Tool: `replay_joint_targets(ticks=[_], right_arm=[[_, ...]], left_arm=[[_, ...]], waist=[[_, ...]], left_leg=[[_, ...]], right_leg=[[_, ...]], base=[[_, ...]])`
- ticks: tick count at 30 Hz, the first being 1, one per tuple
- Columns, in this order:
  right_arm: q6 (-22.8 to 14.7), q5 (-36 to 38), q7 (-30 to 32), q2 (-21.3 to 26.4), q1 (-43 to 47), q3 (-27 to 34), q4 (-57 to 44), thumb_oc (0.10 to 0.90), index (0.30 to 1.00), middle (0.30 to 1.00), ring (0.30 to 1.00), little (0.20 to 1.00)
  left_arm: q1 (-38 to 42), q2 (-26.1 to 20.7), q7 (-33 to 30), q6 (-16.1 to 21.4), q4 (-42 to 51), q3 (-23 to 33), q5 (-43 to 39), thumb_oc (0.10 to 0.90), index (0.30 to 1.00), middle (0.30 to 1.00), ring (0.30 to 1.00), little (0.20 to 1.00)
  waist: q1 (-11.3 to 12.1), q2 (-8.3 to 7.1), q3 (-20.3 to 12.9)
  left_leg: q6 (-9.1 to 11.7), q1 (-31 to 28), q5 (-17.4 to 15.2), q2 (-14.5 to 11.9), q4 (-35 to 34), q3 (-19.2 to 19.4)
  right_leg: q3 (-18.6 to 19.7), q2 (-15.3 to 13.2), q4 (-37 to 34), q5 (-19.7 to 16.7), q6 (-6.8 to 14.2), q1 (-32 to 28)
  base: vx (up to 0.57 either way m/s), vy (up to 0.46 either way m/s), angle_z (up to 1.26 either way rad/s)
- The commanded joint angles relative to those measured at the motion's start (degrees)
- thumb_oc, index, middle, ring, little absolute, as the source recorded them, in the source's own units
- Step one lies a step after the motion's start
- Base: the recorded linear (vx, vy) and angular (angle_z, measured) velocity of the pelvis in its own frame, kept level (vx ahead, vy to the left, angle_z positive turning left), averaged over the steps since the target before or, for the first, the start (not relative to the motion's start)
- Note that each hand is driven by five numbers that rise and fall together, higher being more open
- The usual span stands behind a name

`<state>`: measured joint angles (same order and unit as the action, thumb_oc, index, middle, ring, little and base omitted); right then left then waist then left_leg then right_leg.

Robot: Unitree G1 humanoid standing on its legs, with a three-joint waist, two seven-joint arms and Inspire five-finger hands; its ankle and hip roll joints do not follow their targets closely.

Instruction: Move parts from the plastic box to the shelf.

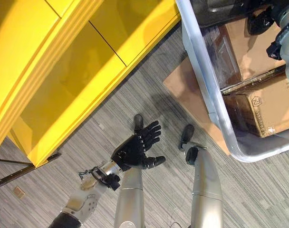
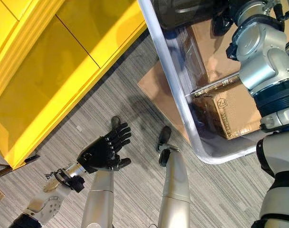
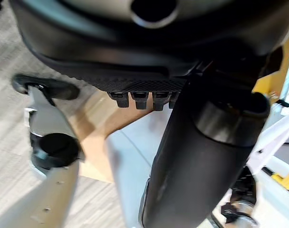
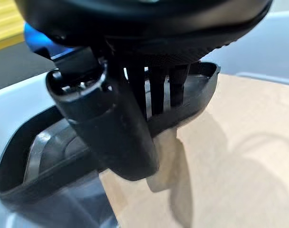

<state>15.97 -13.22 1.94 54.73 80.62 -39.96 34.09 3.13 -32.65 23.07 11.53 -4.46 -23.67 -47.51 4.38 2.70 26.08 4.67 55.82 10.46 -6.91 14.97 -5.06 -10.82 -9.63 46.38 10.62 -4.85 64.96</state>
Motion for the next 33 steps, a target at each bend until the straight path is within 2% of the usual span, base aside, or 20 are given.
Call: replay_joint_targets(ticks=[1, 5, 9, 21, 22, 26, 27, 28, 29, 30, 33], right_arm=[[-0.7, 3.0, -0.8, -0.8, -4.3, -1.1, 2.6, 0.4, 0.3, 0.3, 0.3, 0.3], [-1.8, 1.3, 1.8, -2.7, -5.4, -0.8, 4.4, 0.4, 0.3, 0.3, 0.3, 0.3], [-2.6, -0.4, 4.9, -3.9, -5.6, -1.5, 6.0, 0.4, 0.3, 0.3, 0.3, 0.3], [-3.9, -0.4, 14.7, -7.3, -8.8, 0.6, 6.9, 0.4, 0.3, 0.3, 0.3, 0.3], [-3.7, 0.7, 15.4, -7.3, -8.0, 1.1, 6.7, 0.4, 0.3, 0.3, 0.3, 0.3], [-2.6, 3.0, 20.8, -9.4, -11.0, 4.4, 5.6, 0.4, 0.3, 0.3, 0.3, 0.3], [-2.6, 2.9, 21.3, -9.8, -12.0, 4.5, 5.5, 0.4, 0.3, 0.3, 0.3, 0.3], [-2.5, 3.0, 22.5, -10.1, -12.5, 5.2, 5.0, 0.4, 0.3, 0.3, 0.3, 0.3], [-2.4, 3.0, 22.7, -9.9, -11.8, 5.6, 4.8, 0.4, 0.3, 0.3, 0.3, 0.3], [-1.5, 3.5, 25.3, -10.9, -12.7, 7.4, 3.4, 0.4, 0.3, 0.3, 0.3, 0.3], [-1.0, 4.4, 26.6, -11.8, -13.8, 8.8, 2.0, 0.4, 0.3, 0.3, 0.3, 0.3]], left_arm=[[3.0, 0.8, -2.3, 6.0, 4.3, 1.1, 3.2, 0.9, 1.0, 1.0, 1.0, 1.0], [7.7, 2.4, -7.4, 6.5, 1.7, -2.0, 8.8, 0.9, 1.0, 1.0, 1.0, 1.0], [11.1, 4.1, -9.9, 6.4, -0.5, -3.4, 9.0, 0.9, 1.0, 1.0, 1.0, 1.0], [17.1, 7.8, -12.5, 6.4, -5.3, -4.7, 9.2, 0.9, 1.0, 1.0, 1.0, 1.0], [18.3, 7.8, -12.6, 6.2, -5.3, -4.3, 9.3, 0.9, 1.0, 1.0, 1.0, 1.0], [20.1, 9.3, -13.4, 5.6, -6.3, -4.2, 9.7, 0.9, 1.0, 1.0, 1.0, 1.0], [19.3, 9.7, -13.5, 5.6, -6.5, -4.5, 9.7, 0.9, 1.0, 1.0, 1.0, 1.0], [19.6, 9.9, -13.7, 5.6, -6.6, -4.4, 9.6, 0.9, 1.0, 1.0, 1.0, 1.0], [20.5, 9.8, -13.8, 5.5, -6.5, -4.2, 9.7, 0.9, 1.0, 1.0, 1.0, 1.0], [20.9, 10.5, -14.0, 5.2, -6.6, -3.9, 10.0, 0.9, 1.0, 1.0, 1.0, 1.0], [21.3, 11.3, -14.0, 5.0, -6.9, -3.9, 10.0, 0.9, 1.0, 1.0, 1.0, 1.0]], waist=[[0.1, -1.71, 3.7], [-0.8, -2.28, 3.7], [-1.4, -2.54, 3.7], [-3.4, -2.63, 3.7], [-3.3, -2.55, 3.7], [-4.5, -2.72, 3.7], [-4.8, -2.76, 3.7], [-5.1, -2.74, 3.7], [-4.9, -2.73, 3.7], [-5.5, -2.63, 3.7], [-6.1, -2.47, 3.7]], left_leg=[[0.0, -2.1, -9.2, -3.9, 6.5, -1.7], [-0.3, -0.9, -9.5, -3.8, 7.6, -1.8], [-0.3, -0.4, -9.6, -3.7, 7.6, -1.7], [-0.4, -1.6, -9.9, -3.8, 7.5, -0.2], [-0.6, 0.0, -8.3, -4.1, 7.0, -0.1], [-0.6, -2.0, -8.5, -4.4, 6.5, 1.0], [-0.4, -4.0, -10.1, -4.2, 6.8, 1.0], [-0.3, -4.7, -10.2, -4.3, 6.5, 1.3], [-0.6, -3.2, -8.6, -4.5, 6.0, 1.5], [-0.5, -4.6, -8.7, -4.7, 5.5, 2.3], [-0.4, -6.7, -8.9, -4.9, 4.8, 3.0]], right_leg=[[3.9, 3.7, -1.4, 3.4, 3.7, -5.8], [4.3, 4.2, -1.4, 3.4, 3.9, -5.3], [4.5, 4.6, -2.0, 3.3, 4.2, -5.1], [5.6, 5.4, -4.1, 2.6, 4.6, -6.3], [5.3, 5.7, -4.8, 0.9, 4.2, -4.7], [5.8, 5.9, -6.3, 0.4, 4.2, -6.4], [6.2, 5.8, -6.0, 1.9, 4.7, -8.3], [6.4, 5.9, -6.4, 1.7, 4.7, -8.8], [6.1, 6.1, -6.8, 0.2, 4.3, -7.2], [6.5, 6.0, -7.6, -0.1, 4.3, -8.3], [7.0, 6.0, -8.6, -0.4, 4.3, -9.9]], base=[[0.0, 0.0, 0.0], [0.0, 0.0, 0.0], [0.0, 0.004, -0.01], [-0.01, 0.018, -0.02], [-0.07, 0.025, -0.04], [-0.02, 0.042, -0.1], [0.05, 0.039, -0.07], [-0.01, 0.028, -0.06], [-0.07, 0.07, -0.06], [-0.07, 0.061, -0.04], [-0.01, 0.09, -0.07]])
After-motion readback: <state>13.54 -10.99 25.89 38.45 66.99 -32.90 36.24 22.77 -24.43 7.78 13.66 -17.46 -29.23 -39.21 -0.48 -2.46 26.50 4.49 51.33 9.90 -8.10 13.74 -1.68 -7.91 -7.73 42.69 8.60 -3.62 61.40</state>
